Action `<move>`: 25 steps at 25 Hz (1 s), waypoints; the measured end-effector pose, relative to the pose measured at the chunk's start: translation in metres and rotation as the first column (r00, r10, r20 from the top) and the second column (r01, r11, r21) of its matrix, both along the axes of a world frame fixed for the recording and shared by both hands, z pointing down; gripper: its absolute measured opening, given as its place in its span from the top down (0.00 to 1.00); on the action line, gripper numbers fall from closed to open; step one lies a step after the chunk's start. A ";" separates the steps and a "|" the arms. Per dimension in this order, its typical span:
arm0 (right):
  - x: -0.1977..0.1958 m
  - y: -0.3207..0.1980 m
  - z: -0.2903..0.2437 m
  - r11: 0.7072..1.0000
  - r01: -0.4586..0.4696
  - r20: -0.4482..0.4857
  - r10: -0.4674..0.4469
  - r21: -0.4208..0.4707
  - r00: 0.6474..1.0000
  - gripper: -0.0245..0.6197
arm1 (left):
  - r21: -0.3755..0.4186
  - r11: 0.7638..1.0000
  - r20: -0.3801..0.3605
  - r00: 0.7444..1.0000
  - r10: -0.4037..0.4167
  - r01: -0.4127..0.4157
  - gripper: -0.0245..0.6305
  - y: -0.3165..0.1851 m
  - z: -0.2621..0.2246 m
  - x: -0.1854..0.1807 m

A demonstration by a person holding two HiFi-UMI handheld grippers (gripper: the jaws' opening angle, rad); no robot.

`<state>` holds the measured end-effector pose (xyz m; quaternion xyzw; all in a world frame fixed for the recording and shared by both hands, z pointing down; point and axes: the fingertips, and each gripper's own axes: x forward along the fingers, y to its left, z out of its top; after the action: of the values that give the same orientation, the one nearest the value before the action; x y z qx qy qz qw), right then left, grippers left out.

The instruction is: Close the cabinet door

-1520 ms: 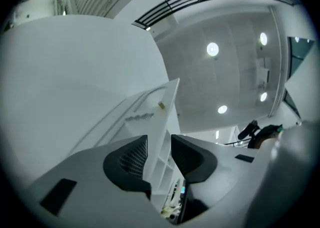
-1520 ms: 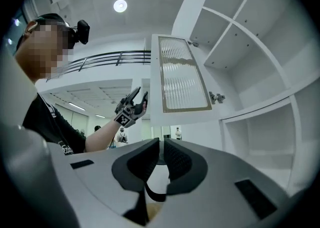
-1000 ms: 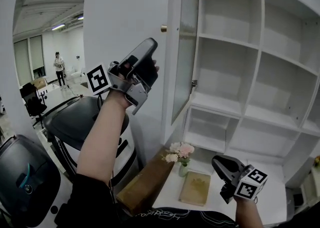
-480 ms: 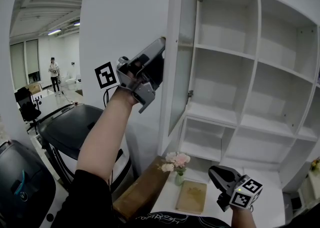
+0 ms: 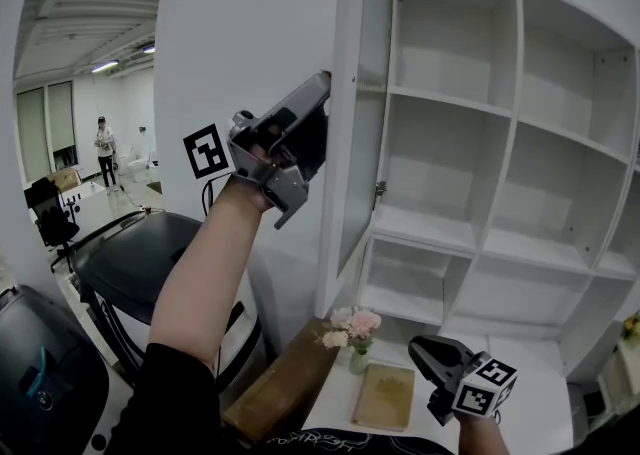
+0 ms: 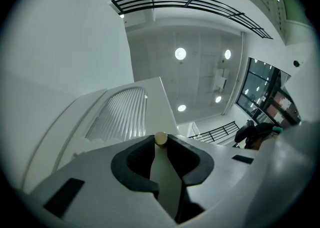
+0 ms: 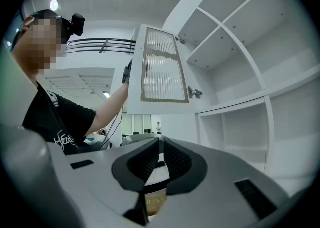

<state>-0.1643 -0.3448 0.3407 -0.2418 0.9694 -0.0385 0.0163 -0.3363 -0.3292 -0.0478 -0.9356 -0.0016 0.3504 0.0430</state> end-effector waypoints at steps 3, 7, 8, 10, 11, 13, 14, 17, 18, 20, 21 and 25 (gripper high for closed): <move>0.004 -0.002 0.009 0.999 -0.017 -0.012 0.016 -0.030 1.000 0.87 | -0.003 1.000 -0.005 1.000 0.006 -0.006 0.82 0.001 0.004 0.001; 0.015 -0.008 0.003 0.998 -0.041 0.025 0.042 -0.038 0.999 0.87 | 0.019 1.000 -0.013 1.000 0.014 -0.013 0.82 0.002 0.002 0.006; 0.017 -0.008 0.002 0.998 -0.042 0.029 0.043 -0.039 0.999 0.87 | 0.026 1.000 -0.016 1.000 0.014 -0.013 0.82 0.003 0.001 0.008; 0.021 -0.006 0.001 0.998 -0.039 0.025 0.040 -0.042 0.999 0.87 | 0.045 0.999 -0.022 1.000 -0.012 0.013 0.82 0.004 0.000 0.013; 0.024 -0.005 0.000 0.998 -0.036 0.020 0.036 -0.044 0.999 0.87 | 0.052 0.998 -0.024 0.999 -0.031 0.033 0.82 0.005 0.000 0.015; 0.035 -0.005 -0.001 0.998 -0.034 0.012 0.035 -0.045 0.999 0.87 | 0.059 0.996 -0.023 0.998 -0.060 0.061 0.82 0.005 0.000 0.025; 0.045 -0.007 -0.003 0.998 -0.035 0.015 0.036 -0.044 0.999 0.87 | 0.059 0.996 -0.019 0.997 -0.068 0.069 0.82 0.003 0.001 0.034; 0.072 -0.015 -0.009 0.999 -0.027 0.041 0.028 -0.041 0.999 0.87 | 0.061 0.992 0.000 0.994 -0.107 0.107 0.83 -0.004 0.003 0.067; 0.075 -0.015 -0.011 0.999 -0.022 0.044 0.024 -0.039 0.999 0.87 | 0.065 0.990 0.006 0.992 -0.128 0.127 0.83 -0.004 0.003 0.073; 0.073 -0.011 -0.016 0.999 -0.018 0.043 0.019 -0.029 0.999 0.87 | 0.082 0.981 0.010 0.984 -0.178 0.177 0.83 0.000 0.001 0.077; 0.071 -0.008 -0.019 1.000 -0.017 0.042 0.018 -0.025 0.999 0.87 | 0.092 0.975 0.010 0.979 -0.204 0.202 0.83 0.003 0.000 0.076; 0.072 0.000 -0.027 0.999 -0.027 0.049 0.028 -0.018 0.998 0.87 | 0.126 0.954 0.009 0.961 -0.275 0.272 0.83 0.011 -0.003 0.076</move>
<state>-0.0924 -0.3452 0.3137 -0.2542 0.9649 -0.0526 0.0386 -0.2599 -0.3182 -0.0503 -0.9269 0.1056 0.3280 0.1489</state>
